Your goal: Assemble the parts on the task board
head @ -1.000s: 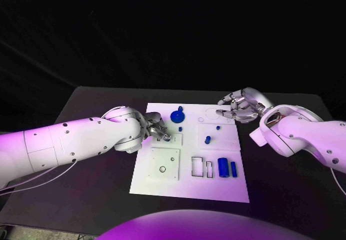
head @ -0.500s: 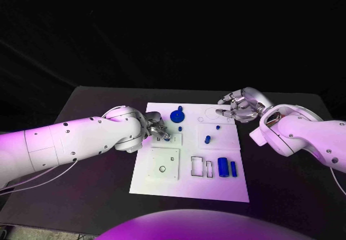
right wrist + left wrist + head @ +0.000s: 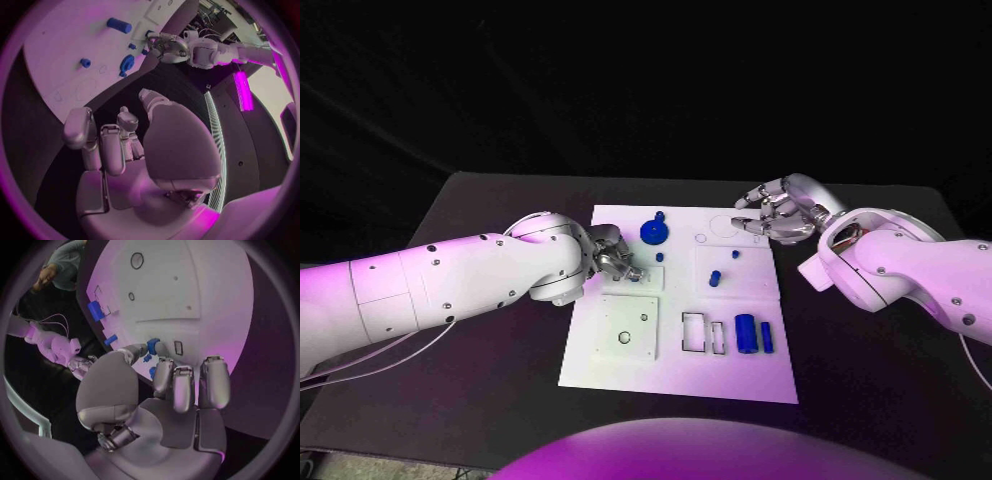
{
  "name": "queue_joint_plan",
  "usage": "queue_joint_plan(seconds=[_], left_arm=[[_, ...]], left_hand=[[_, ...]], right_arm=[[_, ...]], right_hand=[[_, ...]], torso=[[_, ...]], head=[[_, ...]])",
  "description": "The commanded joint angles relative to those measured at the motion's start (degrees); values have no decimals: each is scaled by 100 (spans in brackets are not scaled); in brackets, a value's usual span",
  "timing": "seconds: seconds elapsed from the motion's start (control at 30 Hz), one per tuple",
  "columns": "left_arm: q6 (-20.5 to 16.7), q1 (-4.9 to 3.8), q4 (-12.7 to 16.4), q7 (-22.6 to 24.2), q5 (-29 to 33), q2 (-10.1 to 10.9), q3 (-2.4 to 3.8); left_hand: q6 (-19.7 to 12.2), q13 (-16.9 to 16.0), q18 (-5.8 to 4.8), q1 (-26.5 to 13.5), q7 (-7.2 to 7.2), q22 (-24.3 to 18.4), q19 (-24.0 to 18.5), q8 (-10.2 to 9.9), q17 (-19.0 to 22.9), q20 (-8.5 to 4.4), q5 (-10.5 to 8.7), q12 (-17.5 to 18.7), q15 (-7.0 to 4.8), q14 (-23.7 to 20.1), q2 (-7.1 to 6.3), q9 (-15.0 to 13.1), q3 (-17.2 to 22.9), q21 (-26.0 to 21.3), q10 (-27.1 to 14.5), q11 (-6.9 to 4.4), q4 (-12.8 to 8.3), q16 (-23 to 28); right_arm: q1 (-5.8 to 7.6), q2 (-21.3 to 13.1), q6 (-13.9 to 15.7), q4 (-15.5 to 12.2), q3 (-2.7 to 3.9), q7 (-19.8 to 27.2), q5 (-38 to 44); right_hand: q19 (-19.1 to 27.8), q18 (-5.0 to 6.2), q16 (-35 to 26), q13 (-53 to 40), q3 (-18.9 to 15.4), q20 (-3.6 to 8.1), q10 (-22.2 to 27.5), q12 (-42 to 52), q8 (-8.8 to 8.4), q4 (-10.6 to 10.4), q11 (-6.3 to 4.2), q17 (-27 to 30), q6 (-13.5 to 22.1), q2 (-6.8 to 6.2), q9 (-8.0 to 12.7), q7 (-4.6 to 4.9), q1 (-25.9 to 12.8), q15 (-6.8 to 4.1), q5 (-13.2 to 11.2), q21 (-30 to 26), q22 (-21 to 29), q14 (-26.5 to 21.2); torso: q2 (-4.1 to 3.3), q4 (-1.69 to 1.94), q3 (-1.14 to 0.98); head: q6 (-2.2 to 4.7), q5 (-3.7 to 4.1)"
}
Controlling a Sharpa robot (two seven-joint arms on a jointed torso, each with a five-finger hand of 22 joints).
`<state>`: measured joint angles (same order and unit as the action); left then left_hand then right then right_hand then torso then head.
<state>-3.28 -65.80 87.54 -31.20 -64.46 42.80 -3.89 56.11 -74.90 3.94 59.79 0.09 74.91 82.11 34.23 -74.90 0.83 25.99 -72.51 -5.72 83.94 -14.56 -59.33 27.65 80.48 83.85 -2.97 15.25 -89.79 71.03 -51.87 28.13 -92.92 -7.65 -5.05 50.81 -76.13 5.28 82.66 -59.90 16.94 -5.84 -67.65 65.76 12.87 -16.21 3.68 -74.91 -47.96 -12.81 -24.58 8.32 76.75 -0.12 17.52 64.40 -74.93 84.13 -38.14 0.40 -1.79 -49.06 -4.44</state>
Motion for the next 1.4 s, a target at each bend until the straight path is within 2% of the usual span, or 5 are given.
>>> queue_joint_plan(seconds=[0.03,0.63,0.97,1.23,1.4], left_arm=[[148,11,-2,-73,75,-15,-8],[115,10,54,-100,253,62,30],[105,-74,196,-117,563,197,244],[671,-451,-23,-194,1127,273,429],[1198,-737,-413,-239,1167,231,454]], left_hand=[[20,-20,-108,41,32,722,27,-21,-1510,-11,8,-17,-18,606,-5,-12,-122,-37,66,-25,70,-21],[46,-22,-111,-29,31,741,40,1,-1510,-12,-39,-19,-18,606,61,-46,-365,-32,71,-25,144,-21],[-91,-13,-109,-125,63,743,36,-98,-1510,-9,9,-2,-8,606,80,-18,-553,-47,50,-6,151,-21],[-333,106,-92,-86,151,702,-19,-376,-1510,28,-45,156,42,606,128,147,-734,-133,-53,57,141,-21],[-637,368,-61,79,327,627,-124,-930,-1510,132,-59,490,164,606,146,555,-905,-290,-259,205,143,-21]], right_arm=[[-6,2,-8,-2,0,51,9],[-10,-8,-9,-1,0,54,0],[-22,0,10,37,0,51,-2],[-34,5,29,66,0,45,-6],[-38,8,33,70,0,36,-7]], right_hand=[[-19,42,-43,9,11,-1,0,7,42,-20,6,-113,41,-15,-4,14,-78,-21,31,-52,-305,154],[-8,46,-54,30,3,-3,18,-2,60,-26,10,-99,63,-18,-1,16,-132,-18,20,-79,-295,147],[-3,48,-66,44,-4,-3,31,-7,73,-10,9,-80,78,-36,1,16,-143,-17,15,-92,-290,140],[0,49,-69,44,-8,-4,31,-6,77,-12,10,-75,83,-39,1,17,-152,-17,12,-98,-288,138],[0,49,-69,44,-8,-4,31,-6,77,-12,10,-75,83,-39,1,17,-152,-17,12,-98,-288,138]], torso=[[-2,-3,0],[0,0,8],[17,-3,4],[14,12,6],[16,3,-6]], head=[[1,0],[17,16],[78,13],[118,19],[147,3]])
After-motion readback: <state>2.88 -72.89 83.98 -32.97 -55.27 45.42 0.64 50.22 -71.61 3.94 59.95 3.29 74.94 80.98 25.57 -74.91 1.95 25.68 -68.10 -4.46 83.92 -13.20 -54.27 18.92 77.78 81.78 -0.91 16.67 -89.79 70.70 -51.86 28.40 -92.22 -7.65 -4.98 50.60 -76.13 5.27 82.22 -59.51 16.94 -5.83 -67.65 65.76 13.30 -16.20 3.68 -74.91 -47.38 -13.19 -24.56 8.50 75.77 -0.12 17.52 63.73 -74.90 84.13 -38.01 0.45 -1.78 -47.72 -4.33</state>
